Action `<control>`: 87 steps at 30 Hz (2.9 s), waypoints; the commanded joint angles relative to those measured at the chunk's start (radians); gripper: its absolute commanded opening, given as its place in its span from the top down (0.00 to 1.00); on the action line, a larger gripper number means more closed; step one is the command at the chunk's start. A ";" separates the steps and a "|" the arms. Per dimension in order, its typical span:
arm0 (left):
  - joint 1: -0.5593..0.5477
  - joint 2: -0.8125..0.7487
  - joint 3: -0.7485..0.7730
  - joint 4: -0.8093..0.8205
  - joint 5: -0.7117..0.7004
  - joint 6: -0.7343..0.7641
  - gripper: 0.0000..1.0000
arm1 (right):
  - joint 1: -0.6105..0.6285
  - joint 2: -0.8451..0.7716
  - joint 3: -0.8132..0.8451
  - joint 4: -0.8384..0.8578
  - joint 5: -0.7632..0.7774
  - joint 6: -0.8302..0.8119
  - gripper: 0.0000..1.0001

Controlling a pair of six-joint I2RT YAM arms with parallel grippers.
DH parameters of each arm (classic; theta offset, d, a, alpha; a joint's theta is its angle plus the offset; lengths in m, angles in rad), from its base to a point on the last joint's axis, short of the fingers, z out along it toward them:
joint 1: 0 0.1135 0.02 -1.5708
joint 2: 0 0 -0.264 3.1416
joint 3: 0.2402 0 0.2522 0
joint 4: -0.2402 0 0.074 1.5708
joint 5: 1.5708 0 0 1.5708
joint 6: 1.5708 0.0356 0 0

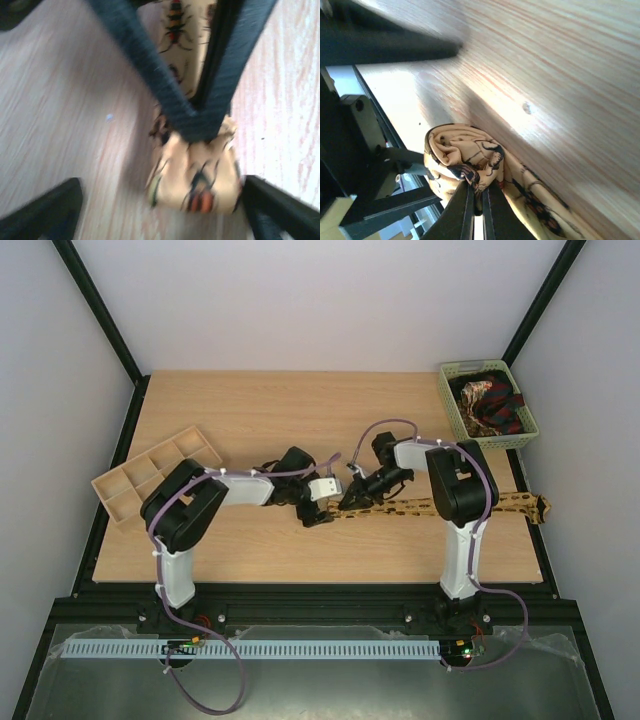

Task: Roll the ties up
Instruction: Roll the tie at the center of the board.

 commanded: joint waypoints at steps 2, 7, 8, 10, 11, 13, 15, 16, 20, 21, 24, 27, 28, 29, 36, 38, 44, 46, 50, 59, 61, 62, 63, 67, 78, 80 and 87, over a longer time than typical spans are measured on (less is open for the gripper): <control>0.074 -0.102 -0.016 0.001 0.104 -0.054 0.01 | -0.036 0.053 -0.018 -0.038 0.069 -0.058 0.99; 0.116 -0.236 -0.107 0.156 0.221 -0.168 0.01 | -0.053 0.065 -0.017 -0.066 0.081 -0.110 0.99; 0.128 -0.276 -0.171 0.301 0.215 -0.280 0.01 | -0.057 0.068 -0.019 -0.070 0.086 -0.118 0.99; 0.144 -0.284 -0.232 0.460 0.215 -0.408 0.01 | -0.060 0.068 -0.024 -0.072 0.094 -0.132 0.99; 0.143 -0.255 -0.209 0.432 0.253 -0.399 0.01 | -0.061 0.069 -0.026 -0.072 0.097 -0.137 0.99; 0.139 -0.181 -0.131 0.351 0.316 -0.387 0.01 | -0.062 0.068 -0.032 -0.065 0.106 -0.143 0.99; 0.132 -0.157 -0.192 0.503 0.322 -0.417 0.01 | -0.062 0.070 -0.037 -0.060 0.111 -0.152 0.99; 0.120 -0.154 -0.242 0.601 0.301 -0.413 0.01 | -0.063 0.070 -0.040 -0.055 0.114 -0.155 0.99; 0.065 -0.083 -0.289 0.733 0.274 -0.324 0.01 | -0.065 0.075 -0.058 -0.041 0.120 -0.163 0.99; 0.059 -0.060 -0.295 0.765 0.273 -0.322 0.01 | -0.065 0.075 -0.061 -0.040 0.120 -0.169 0.99; 0.035 0.005 -0.317 0.851 0.270 -0.294 0.01 | -0.065 0.077 -0.063 -0.029 0.123 -0.175 0.99; 0.025 0.059 -0.307 0.871 0.279 -0.269 0.04 | -0.066 0.080 -0.059 -0.025 0.121 -0.178 0.99; 0.025 0.074 -0.303 0.882 0.283 -0.267 0.05 | -0.066 0.081 -0.059 -0.026 0.122 -0.180 0.99; 0.022 0.089 -0.300 0.887 0.283 -0.261 0.06 | -0.065 0.083 -0.058 -0.028 0.122 -0.184 0.99; 0.017 0.166 -0.250 0.845 0.286 -0.194 0.25 | -0.066 0.097 -0.074 -0.035 0.118 -0.198 0.99; 0.013 0.177 -0.235 0.831 0.288 -0.183 0.34 | -0.066 0.095 -0.079 -0.033 0.117 -0.201 0.99; -0.001 0.177 -0.201 0.722 0.245 -0.130 0.61 | -0.065 0.102 -0.072 -0.027 0.108 -0.197 0.98; 0.000 0.159 -0.200 0.668 0.217 -0.118 0.68 | -0.066 0.099 -0.062 -0.029 0.104 -0.193 0.97; 0.000 0.111 -0.205 0.530 0.164 -0.083 0.79 | -0.065 0.080 -0.029 -0.074 0.104 -0.197 0.85; 0.000 0.039 -0.182 0.240 0.067 0.014 0.83 | -0.072 -0.043 -0.006 -0.201 0.027 -0.212 0.60; 0.000 0.039 -0.172 0.210 0.045 0.017 0.83 | -0.069 -0.051 -0.002 -0.207 -0.021 -0.191 0.55; 0.000 0.040 -0.167 0.196 0.041 0.021 0.83 | -0.065 -0.051 0.001 -0.207 -0.050 -0.175 0.54; -0.001 0.041 -0.164 0.188 0.037 0.025 0.83 | -0.060 -0.051 0.007 -0.201 -0.072 -0.160 0.54; -0.002 0.042 -0.154 0.166 0.030 0.031 0.82 | -0.033 -0.036 0.035 -0.149 -0.100 -0.073 0.55; -0.005 0.052 -0.138 0.157 0.011 0.023 0.82 | 0.011 0.046 0.055 -0.126 -0.012 -0.056 0.67; -0.005 0.053 -0.136 0.153 0.012 0.021 0.82 | 0.010 0.055 0.056 -0.128 0.019 -0.076 0.74; 0.005 0.050 -0.134 0.158 0.034 -0.012 0.73 | -0.017 0.058 0.042 -0.126 0.090 -0.128 0.99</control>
